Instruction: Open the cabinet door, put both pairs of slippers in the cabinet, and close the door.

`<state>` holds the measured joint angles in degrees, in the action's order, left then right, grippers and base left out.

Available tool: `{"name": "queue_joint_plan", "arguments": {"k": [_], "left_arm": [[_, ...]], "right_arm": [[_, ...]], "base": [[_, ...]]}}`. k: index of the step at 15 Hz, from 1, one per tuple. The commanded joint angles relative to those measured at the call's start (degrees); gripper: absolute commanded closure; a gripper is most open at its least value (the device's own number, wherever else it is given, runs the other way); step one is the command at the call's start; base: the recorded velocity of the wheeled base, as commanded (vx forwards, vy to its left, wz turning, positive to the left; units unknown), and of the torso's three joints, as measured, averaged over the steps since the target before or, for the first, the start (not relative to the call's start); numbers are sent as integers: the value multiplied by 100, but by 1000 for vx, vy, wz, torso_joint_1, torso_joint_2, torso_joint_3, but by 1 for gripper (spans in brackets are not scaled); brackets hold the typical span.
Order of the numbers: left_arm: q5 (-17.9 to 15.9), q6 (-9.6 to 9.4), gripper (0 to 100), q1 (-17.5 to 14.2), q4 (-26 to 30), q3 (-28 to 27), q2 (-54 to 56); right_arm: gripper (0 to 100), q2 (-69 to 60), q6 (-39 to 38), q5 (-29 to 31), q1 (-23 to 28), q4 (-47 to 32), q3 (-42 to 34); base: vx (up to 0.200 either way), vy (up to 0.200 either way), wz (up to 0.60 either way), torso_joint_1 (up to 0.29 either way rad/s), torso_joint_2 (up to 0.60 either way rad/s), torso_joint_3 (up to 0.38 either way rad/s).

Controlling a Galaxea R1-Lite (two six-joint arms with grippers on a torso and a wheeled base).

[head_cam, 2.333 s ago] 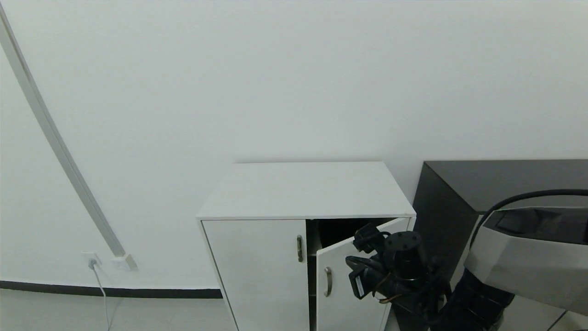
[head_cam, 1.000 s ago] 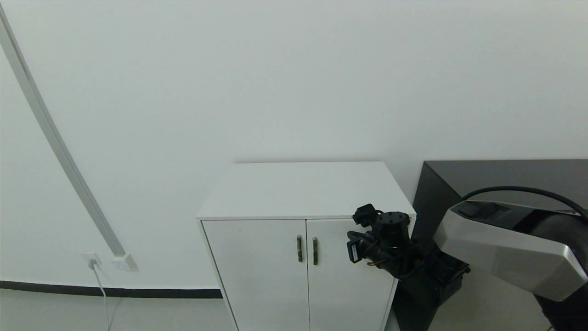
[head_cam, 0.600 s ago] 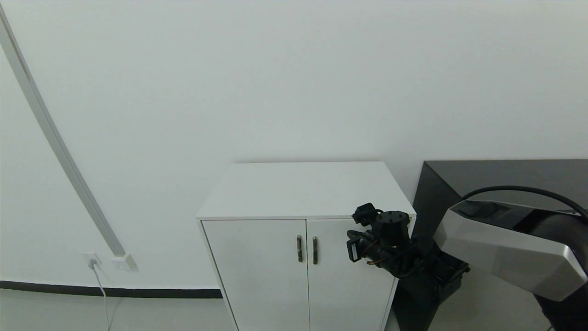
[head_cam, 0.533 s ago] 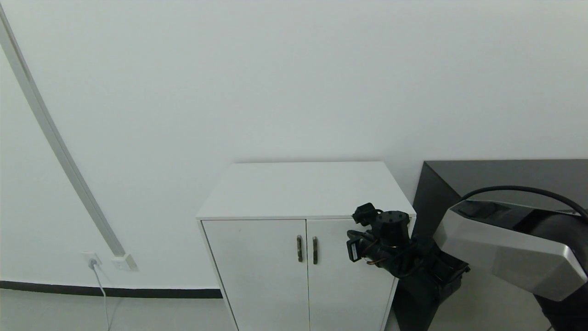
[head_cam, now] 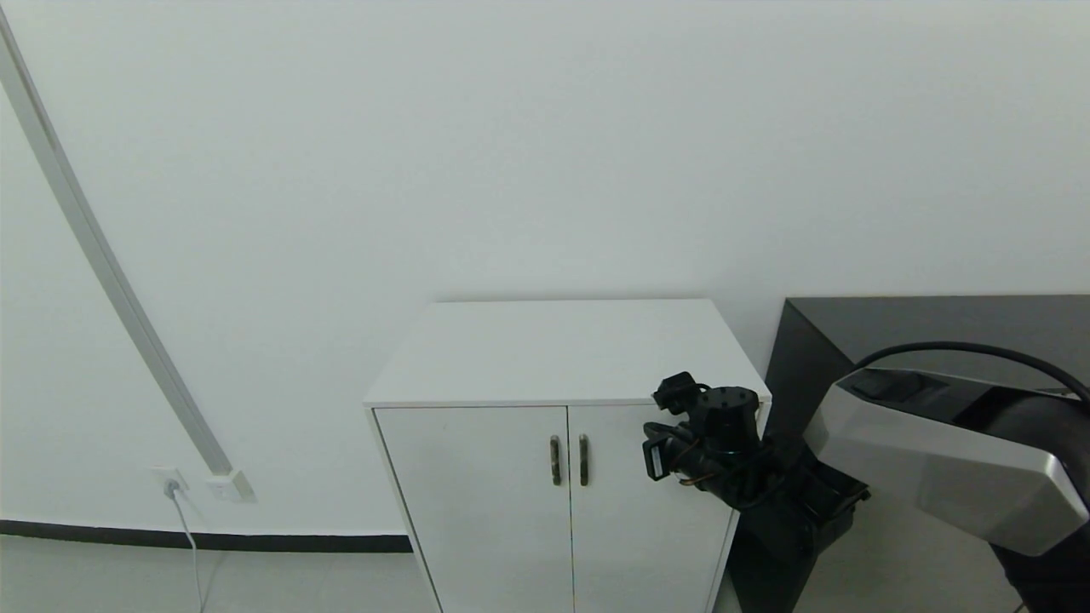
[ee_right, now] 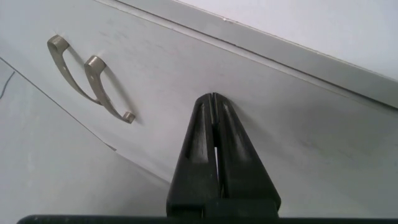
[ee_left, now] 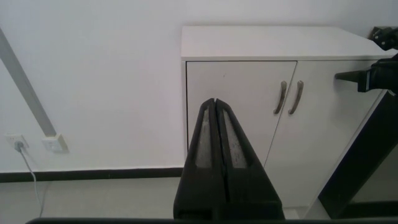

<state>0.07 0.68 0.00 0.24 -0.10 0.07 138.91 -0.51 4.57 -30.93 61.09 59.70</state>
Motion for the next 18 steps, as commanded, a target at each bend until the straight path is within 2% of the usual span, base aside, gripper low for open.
{"name": "queue_joint_plan", "arguments": {"k": [1, 6, 9, 14, 15, 16, 18], "left_arm": [[1, 2, 100, 0, 2, 1, -7], [1, 2, 100, 0, 2, 1, -7], [1, 2, 100, 0, 2, 1, -7], [-7, -7, 100, 0, 2, 1, -7], [-7, -7, 100, 0, 2, 1, -7], [-7, 2, 100, 0, 2, 1, -7], [-7, 2, 100, 0, 11, 1, -7]], "right_arm": [[100, -4, -2, 0, -1, 8, 16], [100, 57, 7, 0, 8, 17, 51], [100, -171, -2, 0, -27, 52, -187], [100, -1762, -37, 61, -80, 228, -1654], [100, -1815, -37, 61, -71, 228, -1698], [100, -2290, -45, 184, -27, 228, -2138], [100, -2975, -98, 800, 96, 228, -2832]], "base": [[0, 0, 0, 0, 0, 0], [0, 0, 0, 0, 0, 0], [0, 0, 0, 0, 0, 0], [0, 0, 0, 0, 0, 0], [0, 0, 0, 0, 0, 0], [0, 0, 0, 0, 0, 0], [0, 0, 0, 0, 0, 0]]}}
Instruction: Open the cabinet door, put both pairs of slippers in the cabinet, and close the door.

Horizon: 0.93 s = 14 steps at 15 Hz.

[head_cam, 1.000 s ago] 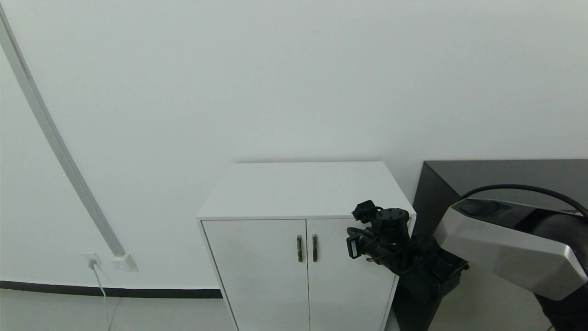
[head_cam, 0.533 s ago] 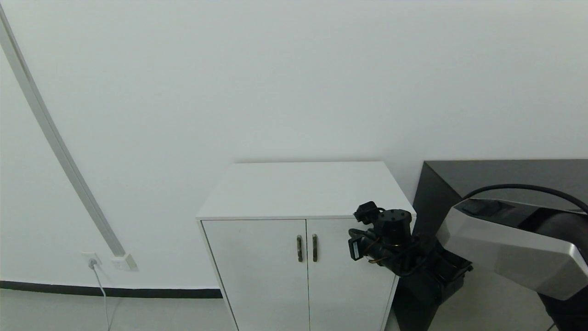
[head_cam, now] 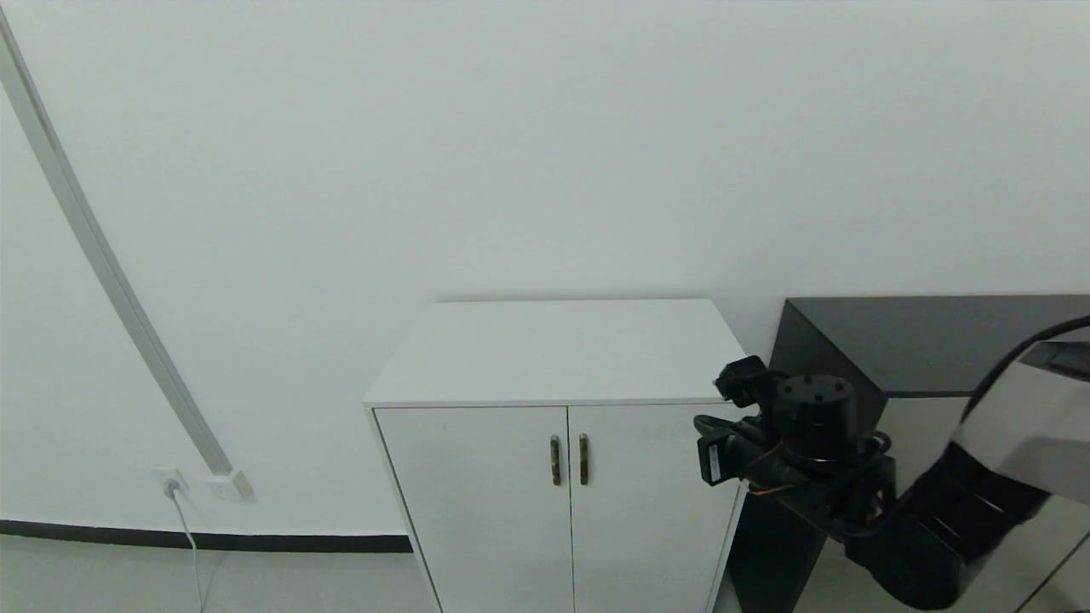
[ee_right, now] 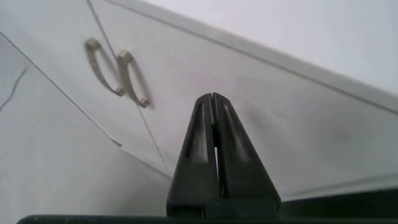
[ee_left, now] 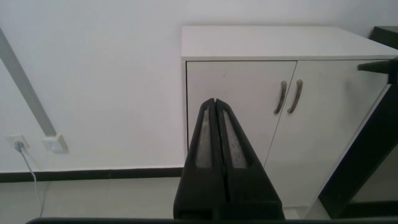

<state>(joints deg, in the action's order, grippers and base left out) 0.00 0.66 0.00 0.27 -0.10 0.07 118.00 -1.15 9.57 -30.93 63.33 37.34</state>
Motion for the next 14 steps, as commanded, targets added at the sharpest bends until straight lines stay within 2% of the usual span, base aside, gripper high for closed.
{"name": "queue_joint_plan", "arguments": {"k": [1, 3, 6, 10, 12, 14], "left_arm": [[0, 4, 100, 0, 0, 1, -7], [0, 4, 100, 0, 0, 1, -7], [0, 4, 100, 0, 0, 1, -7], [0, -4, 100, 0, 0, 1, -7], [0, -4, 100, 0, 0, 1, -7], [0, 4, 100, 0, 0, 1, -7]], "right_arm": [[100, -1210, -105, 520, 148, 4, -930], [100, -1772, -158, 836, 359, 4, -1519], [100, -2634, -167, 1091, 983, 4, -2337], [100, -3855, -114, 1196, 1572, -102, -3189], [100, -4717, -79, 1196, 1766, -594, -3374], [100, -5956, -79, 1188, 1810, -1842, -3286]], "base": [[0, 0, 0, 0, 0, 0], [0, 0, 0, 0, 0, 0], [0, 0, 0, 0, 0, 0], [0, 0, 0, 0, 0, 0], [0, 0, 0, 0, 0, 0], [0, 0, 0, 0, 0, 0]]}}
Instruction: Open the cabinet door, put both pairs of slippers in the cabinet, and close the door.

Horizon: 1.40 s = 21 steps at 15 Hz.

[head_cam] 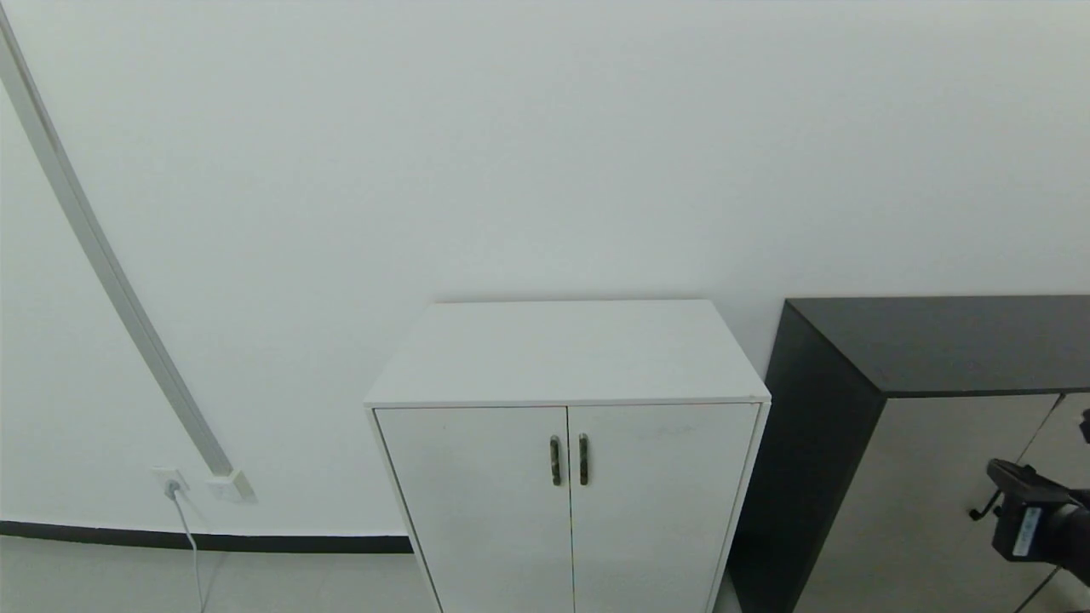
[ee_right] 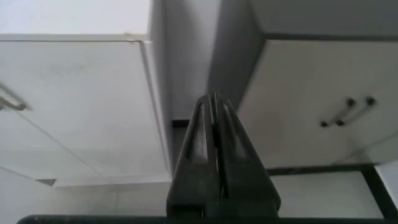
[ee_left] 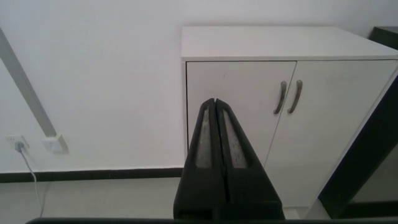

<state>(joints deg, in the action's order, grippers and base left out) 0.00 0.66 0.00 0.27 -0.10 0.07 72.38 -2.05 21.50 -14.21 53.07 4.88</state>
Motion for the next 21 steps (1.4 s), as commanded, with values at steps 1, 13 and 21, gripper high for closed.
{"name": "queue_joint_plan", "arguments": {"k": [1, 13, 21], "left_arm": [[0, 4, 100, 0, 0, 1, -7], [-9, 4, 100, 0, 0, 1, -7], [-9, -4, 100, 0, 8, 1, -7]], "right_arm": [[100, -1674, 11, -6, 138, -1132, -13], [100, -5858, 11, -1175, 77, -5052, -92], [100, -6130, 407, -1720, 121, -5131, -435]], "base": [[0, 0, 0, 0, 0, 0], [0, 0, 0, 0, 0, 0], [0, 0, 0, 0, 0, 0]]}}
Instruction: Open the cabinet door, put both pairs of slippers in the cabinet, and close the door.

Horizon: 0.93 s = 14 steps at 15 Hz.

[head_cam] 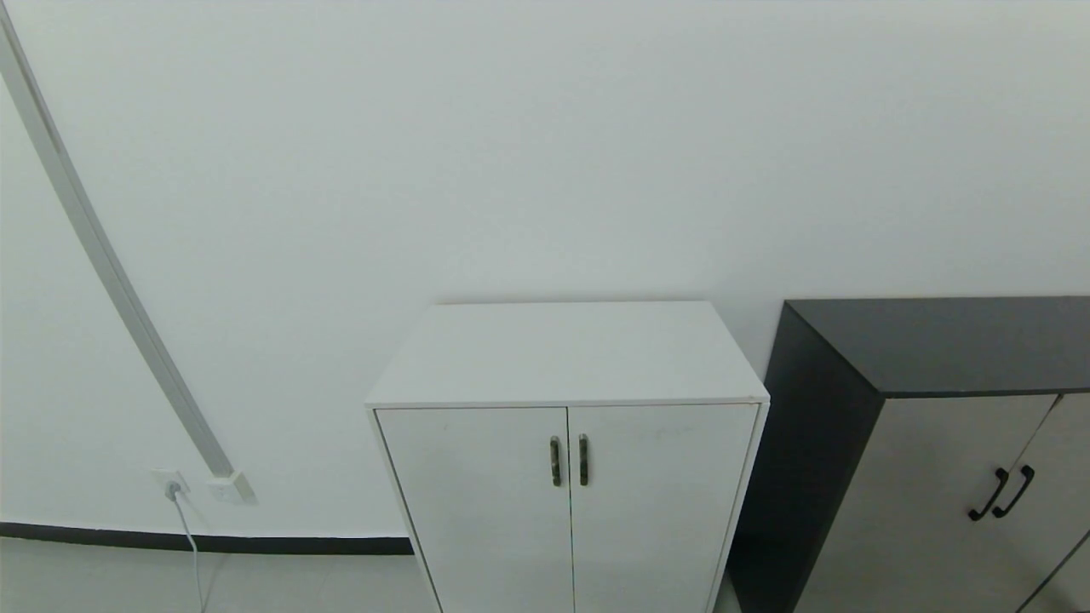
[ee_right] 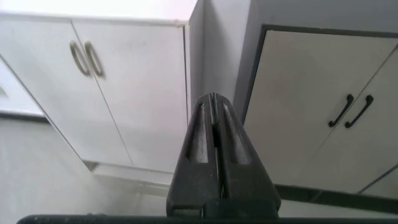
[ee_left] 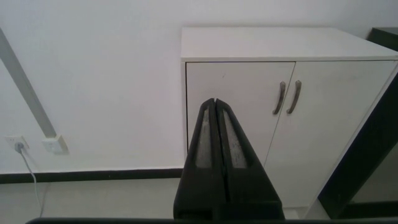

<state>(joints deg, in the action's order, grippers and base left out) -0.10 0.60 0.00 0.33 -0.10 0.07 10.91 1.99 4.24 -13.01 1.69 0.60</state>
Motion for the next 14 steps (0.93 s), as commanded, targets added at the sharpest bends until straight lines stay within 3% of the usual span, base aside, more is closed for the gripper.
{"name": "queue_joint_plan", "arguments": {"k": [1, 5, 8, 10, 14], "left_arm": [[1, 2, 100, 0, 2, 1, -7], [1, 2, 100, 0, 2, 1, -7], [1, 2, 100, 0, -7, 1, -7], [1, 2, 100, 0, 2, 1, -7], [1, 2, 100, 0, 2, 1, -7]], "right_arm": [[100, 8, 3, 6, 0, 6, -16], [100, -72, 91, -205, 61, -2, 2], [100, 60, 320, -213, 378, -231, 81], [100, -1, 504, -196, 1266, -249, 90], [100, -502, 469, -222, 1485, -257, 81]], "base": [[0, 0, 0, 0, 0, 0], [0, 0, 0, 0, 0, 0], [0, 0, 0, 0, 0, 0], [0, 0, 0, 0, 0, 0], [0, 0, 0, 0, 0, 0]]}}
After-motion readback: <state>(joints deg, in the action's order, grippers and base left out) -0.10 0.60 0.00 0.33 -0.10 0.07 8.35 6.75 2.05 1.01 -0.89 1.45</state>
